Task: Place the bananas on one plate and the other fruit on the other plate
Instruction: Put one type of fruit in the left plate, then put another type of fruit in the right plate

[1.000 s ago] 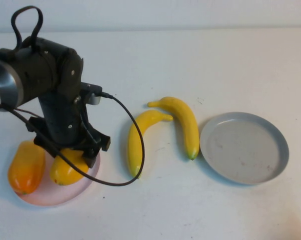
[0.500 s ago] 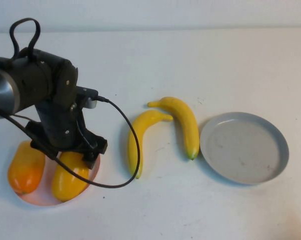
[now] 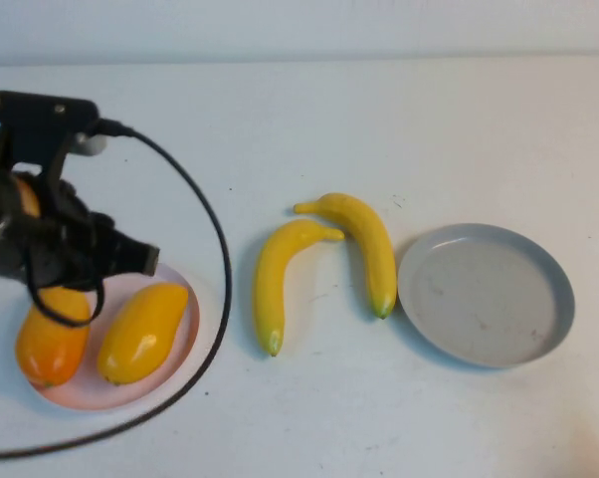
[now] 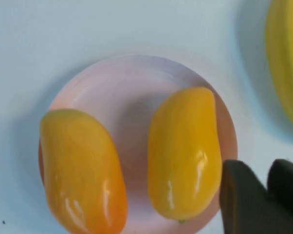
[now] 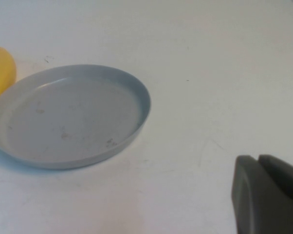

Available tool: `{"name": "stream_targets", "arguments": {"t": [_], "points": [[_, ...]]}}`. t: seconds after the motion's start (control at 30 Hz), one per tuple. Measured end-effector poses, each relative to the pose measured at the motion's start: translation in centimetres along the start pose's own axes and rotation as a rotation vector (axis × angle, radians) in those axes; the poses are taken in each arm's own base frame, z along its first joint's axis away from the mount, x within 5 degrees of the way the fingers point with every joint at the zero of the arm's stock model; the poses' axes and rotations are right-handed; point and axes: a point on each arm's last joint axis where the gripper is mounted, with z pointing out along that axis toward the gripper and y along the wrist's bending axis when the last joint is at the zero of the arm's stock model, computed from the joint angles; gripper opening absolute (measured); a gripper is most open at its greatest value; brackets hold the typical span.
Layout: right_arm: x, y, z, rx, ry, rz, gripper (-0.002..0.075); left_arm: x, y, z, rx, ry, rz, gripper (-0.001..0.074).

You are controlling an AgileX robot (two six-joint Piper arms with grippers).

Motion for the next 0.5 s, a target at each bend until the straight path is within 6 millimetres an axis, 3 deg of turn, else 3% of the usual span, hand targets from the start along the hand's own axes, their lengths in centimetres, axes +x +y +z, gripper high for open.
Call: {"name": "stream_targets", "arguments": {"t": [0.07,0.17,0.4,0.5], "points": [[0.0,0.0,0.0,0.0,0.0,0.0,-0.0017,1.9,0.2,-0.8,0.007,-0.037,-0.003,0.0066],[0.0,0.0,0.0,0.0,0.0,0.0,-0.0017,4.4,0.6,-1.7,0.024,-0.122,-0.006,0.002],[0.0,0.0,0.0,0.0,0.0,0.0,-0.0017,9.8,1.1,-3.6,0.071,-0.346,-0.02,0.0004],[0.0,0.0,0.0,0.0,0.0,0.0,-0.0017,11.3,1.6,-3.9,0.027,-0.381,0.054,0.0004]]}}
